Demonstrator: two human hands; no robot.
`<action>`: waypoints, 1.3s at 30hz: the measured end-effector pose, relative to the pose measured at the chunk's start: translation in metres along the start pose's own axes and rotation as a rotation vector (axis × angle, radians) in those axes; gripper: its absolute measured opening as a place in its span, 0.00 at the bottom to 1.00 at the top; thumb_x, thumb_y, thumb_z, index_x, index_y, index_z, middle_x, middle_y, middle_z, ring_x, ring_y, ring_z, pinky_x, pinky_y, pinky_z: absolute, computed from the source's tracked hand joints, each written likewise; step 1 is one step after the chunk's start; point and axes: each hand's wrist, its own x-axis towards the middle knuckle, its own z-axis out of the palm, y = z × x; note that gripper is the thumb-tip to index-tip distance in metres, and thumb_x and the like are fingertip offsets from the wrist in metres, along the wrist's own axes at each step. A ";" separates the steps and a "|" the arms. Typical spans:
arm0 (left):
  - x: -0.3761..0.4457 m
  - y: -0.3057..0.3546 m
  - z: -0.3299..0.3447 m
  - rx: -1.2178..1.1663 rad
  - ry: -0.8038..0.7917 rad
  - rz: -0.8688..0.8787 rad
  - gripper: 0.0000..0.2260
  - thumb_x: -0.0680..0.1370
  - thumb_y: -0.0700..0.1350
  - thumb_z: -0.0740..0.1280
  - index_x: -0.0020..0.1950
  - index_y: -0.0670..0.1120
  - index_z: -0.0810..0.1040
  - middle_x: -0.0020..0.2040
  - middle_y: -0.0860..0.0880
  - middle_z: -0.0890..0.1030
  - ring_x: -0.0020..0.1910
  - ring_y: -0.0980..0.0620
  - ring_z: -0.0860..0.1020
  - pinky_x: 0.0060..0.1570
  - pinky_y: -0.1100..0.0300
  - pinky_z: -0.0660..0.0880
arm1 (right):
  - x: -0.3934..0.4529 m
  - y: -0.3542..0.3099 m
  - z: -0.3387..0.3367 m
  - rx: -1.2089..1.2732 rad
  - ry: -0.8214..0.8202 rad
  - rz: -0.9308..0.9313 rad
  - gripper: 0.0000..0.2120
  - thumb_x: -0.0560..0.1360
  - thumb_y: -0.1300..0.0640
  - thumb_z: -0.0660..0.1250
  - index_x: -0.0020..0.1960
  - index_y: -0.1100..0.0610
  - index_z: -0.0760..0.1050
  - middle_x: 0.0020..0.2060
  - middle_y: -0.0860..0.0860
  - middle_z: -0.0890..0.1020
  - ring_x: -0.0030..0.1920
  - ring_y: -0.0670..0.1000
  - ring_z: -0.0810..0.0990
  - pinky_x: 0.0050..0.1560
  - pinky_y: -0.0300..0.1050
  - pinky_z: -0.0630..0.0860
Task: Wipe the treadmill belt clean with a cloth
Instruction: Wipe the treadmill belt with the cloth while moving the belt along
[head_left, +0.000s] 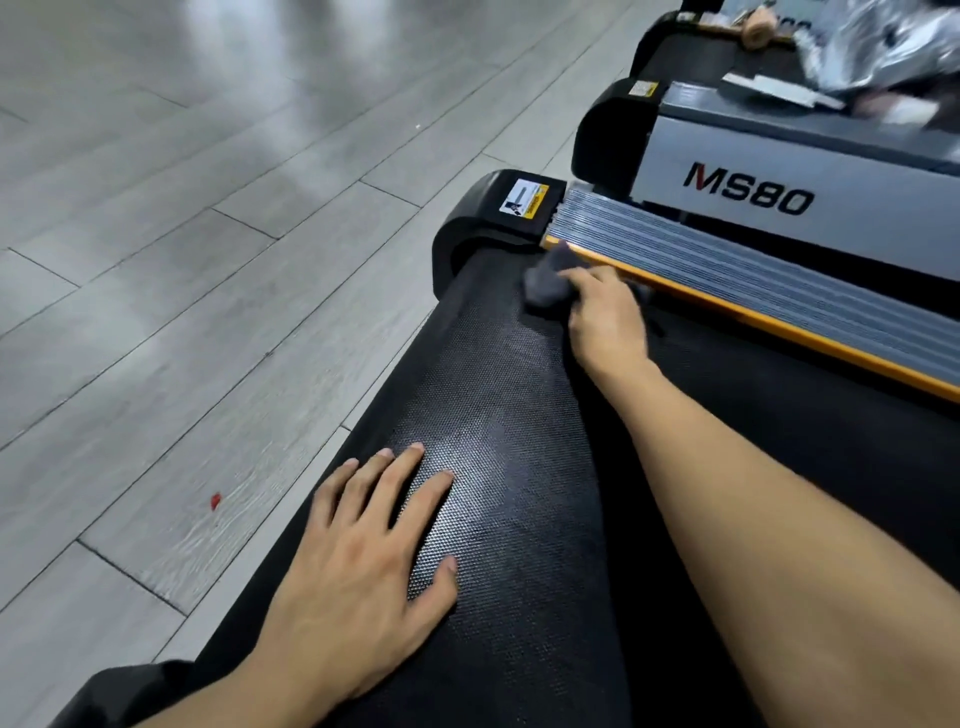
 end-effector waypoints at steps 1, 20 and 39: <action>0.000 0.001 0.001 0.012 -0.006 -0.004 0.28 0.77 0.63 0.60 0.76 0.53 0.70 0.77 0.48 0.69 0.77 0.45 0.67 0.75 0.42 0.61 | -0.008 0.006 -0.004 -0.010 0.022 0.054 0.18 0.76 0.62 0.58 0.61 0.49 0.77 0.59 0.57 0.77 0.59 0.62 0.76 0.60 0.56 0.73; 0.003 0.008 0.001 0.027 -0.026 -0.024 0.30 0.79 0.64 0.57 0.77 0.52 0.68 0.79 0.47 0.66 0.78 0.43 0.64 0.77 0.40 0.59 | -0.053 -0.019 -0.022 0.142 -0.058 0.018 0.20 0.73 0.67 0.61 0.62 0.55 0.79 0.62 0.53 0.79 0.65 0.54 0.75 0.68 0.42 0.66; 0.002 0.011 -0.003 0.041 -0.022 -0.035 0.30 0.79 0.65 0.55 0.78 0.53 0.66 0.80 0.47 0.64 0.79 0.43 0.62 0.78 0.41 0.55 | -0.099 -0.051 -0.016 0.268 -0.178 -0.119 0.24 0.70 0.67 0.59 0.62 0.56 0.79 0.64 0.57 0.78 0.68 0.56 0.73 0.73 0.40 0.60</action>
